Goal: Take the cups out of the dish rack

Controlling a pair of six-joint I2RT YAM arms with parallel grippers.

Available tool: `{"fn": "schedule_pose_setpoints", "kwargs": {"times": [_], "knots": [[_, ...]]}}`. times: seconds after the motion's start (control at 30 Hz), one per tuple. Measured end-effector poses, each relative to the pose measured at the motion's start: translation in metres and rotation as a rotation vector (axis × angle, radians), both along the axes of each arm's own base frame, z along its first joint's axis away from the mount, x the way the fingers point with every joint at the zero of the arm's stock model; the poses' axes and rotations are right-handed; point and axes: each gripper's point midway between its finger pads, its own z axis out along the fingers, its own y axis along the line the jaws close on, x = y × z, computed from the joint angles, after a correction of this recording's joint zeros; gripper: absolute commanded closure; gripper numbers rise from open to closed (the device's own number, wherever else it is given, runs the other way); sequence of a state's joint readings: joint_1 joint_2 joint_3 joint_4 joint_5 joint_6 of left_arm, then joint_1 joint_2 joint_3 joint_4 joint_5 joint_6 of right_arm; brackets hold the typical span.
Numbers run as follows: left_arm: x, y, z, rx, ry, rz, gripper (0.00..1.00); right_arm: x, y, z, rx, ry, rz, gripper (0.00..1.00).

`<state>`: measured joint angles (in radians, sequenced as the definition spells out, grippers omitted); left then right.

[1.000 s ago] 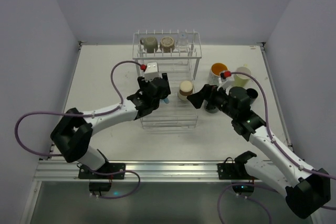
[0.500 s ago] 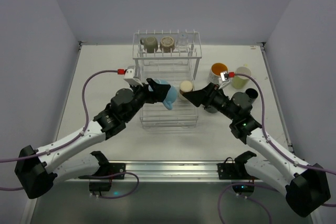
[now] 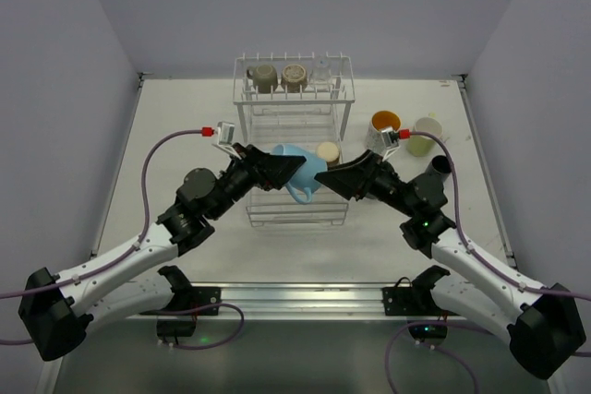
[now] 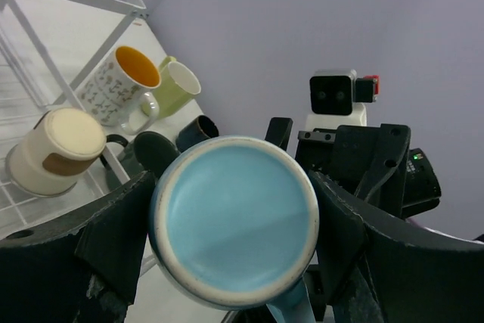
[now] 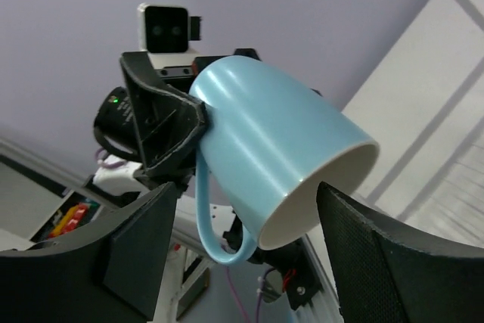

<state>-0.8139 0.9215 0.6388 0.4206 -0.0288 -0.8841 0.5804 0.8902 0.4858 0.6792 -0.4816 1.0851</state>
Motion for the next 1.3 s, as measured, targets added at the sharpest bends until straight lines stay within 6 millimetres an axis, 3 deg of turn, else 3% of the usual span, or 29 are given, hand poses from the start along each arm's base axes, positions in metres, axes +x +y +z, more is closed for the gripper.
{"fn": "schedule_pose_setpoints", "kwargs": {"times": [0.27, 0.4, 0.5, 0.57, 0.67, 0.7, 0.73, 0.9, 1.13, 1.3], "knots": [[-0.011, -0.011, 0.016, -0.110, -0.023, -0.087, 0.87, -0.019, 0.008, 0.024, 0.102, -0.040, 0.087, 0.46], [-0.015, -0.015, 0.018, -0.152, -0.022, -0.120, 0.84, -0.025, 0.009, 0.032, 0.132, -0.059, 0.107, 0.50], [-0.018, -0.017, 0.019, -0.174, -0.022, -0.140, 0.75, -0.027, 0.010, 0.035, 0.146, -0.064, 0.118, 0.52], [-0.020, -0.017, 0.020, -0.181, -0.026, -0.146, 0.62, -0.026, 0.012, 0.035, 0.153, -0.062, 0.123, 0.57], [-0.022, -0.018, 0.022, -0.186, -0.030, -0.154, 0.45, -0.024, 0.016, 0.032, 0.160, -0.047, 0.134, 0.73], [-0.021, -0.018, 0.022, -0.187, -0.029, -0.152, 0.39, -0.024, 0.016, 0.033, 0.166, -0.049, 0.136, 0.91], [-0.021, -0.017, 0.022, -0.188, -0.028, -0.149, 0.29, -0.024, 0.016, 0.035, 0.175, -0.050, 0.140, 1.00], [-0.027, -0.015, 0.026, -0.201, -0.027, -0.166, 0.00, -0.032, 0.016, 0.044, 0.205, -0.077, 0.159, 1.00], [-0.025, -0.009, 0.006, -0.037, -0.031, -0.121, 0.00, -0.027, 0.012, 0.022, 0.077, -0.053, 0.080, 1.00], [-0.023, 0.002, 0.017, 0.084, -0.079, -0.071, 0.00, -0.014, 0.000, 0.019, -0.049, -0.071, -0.043, 1.00]]}}
